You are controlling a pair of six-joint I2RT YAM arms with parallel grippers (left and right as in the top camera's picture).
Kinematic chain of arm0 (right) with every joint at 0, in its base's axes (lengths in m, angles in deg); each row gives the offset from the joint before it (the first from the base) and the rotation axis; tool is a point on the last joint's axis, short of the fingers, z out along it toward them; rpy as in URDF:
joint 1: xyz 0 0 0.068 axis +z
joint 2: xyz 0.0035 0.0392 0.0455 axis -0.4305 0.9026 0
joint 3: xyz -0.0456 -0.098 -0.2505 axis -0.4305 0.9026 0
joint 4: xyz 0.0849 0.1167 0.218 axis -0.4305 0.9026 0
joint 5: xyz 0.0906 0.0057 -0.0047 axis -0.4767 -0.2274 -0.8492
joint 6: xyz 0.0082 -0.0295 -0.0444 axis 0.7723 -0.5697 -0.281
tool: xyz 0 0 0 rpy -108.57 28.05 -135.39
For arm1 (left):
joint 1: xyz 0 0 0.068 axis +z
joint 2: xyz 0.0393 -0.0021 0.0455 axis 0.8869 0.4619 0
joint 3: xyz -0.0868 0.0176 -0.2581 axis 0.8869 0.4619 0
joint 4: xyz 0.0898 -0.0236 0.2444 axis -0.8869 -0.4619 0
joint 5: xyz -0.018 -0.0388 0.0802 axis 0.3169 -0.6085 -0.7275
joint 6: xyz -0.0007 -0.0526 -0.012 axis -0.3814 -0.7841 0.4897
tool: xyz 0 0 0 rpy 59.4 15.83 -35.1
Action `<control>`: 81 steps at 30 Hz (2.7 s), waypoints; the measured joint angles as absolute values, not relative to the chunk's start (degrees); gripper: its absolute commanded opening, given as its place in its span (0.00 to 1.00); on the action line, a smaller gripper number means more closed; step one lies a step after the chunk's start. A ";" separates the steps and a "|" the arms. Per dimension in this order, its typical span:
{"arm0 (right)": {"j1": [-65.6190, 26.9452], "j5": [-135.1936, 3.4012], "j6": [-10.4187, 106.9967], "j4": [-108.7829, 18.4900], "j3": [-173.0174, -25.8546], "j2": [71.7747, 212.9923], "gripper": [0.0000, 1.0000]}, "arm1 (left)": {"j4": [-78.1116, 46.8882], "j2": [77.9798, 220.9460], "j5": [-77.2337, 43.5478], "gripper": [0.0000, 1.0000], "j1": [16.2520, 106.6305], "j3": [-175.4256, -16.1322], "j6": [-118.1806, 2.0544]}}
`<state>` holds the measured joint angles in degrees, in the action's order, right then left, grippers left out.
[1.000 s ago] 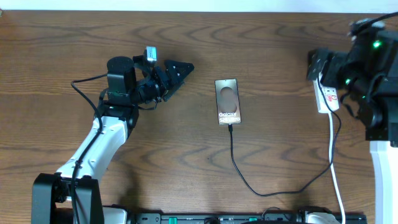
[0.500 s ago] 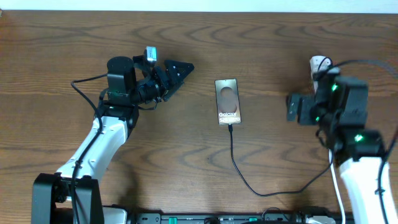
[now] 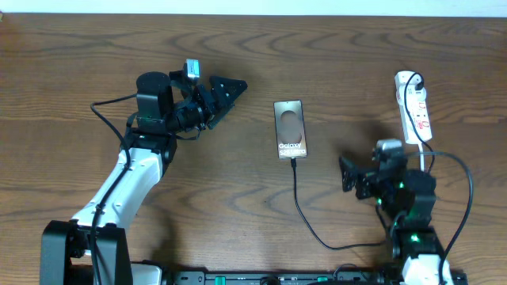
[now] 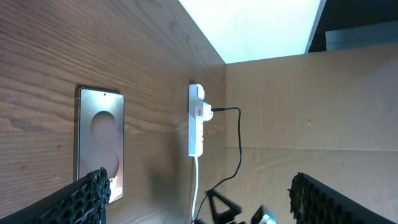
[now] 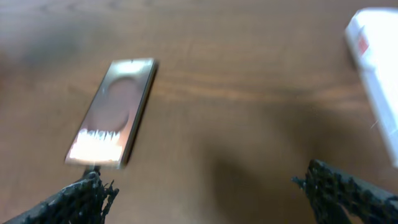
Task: Plug charger to phone and switch on socket
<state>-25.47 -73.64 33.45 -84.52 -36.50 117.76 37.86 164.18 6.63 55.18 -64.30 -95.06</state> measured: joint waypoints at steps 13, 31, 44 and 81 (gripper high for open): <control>-25.49 -76.57 33.45 -85.92 -25.94 106.94 0.99 | 37.88 164.18 6.63 0.93 55.18 -64.30 -95.06; -25.49 -77.05 33.47 -75.47 -25.92 85.54 0.99 | 37.91 164.18 6.63 0.93 55.18 -64.30 -95.06; -25.49 -77.19 33.47 -75.52 -25.92 78.90 0.99 | 37.88 164.18 6.63 0.93 55.18 -64.30 -95.03; -25.49 -77.38 33.47 -75.56 -25.92 72.45 0.99 | 37.88 164.18 6.63 0.93 55.18 -64.28 -95.06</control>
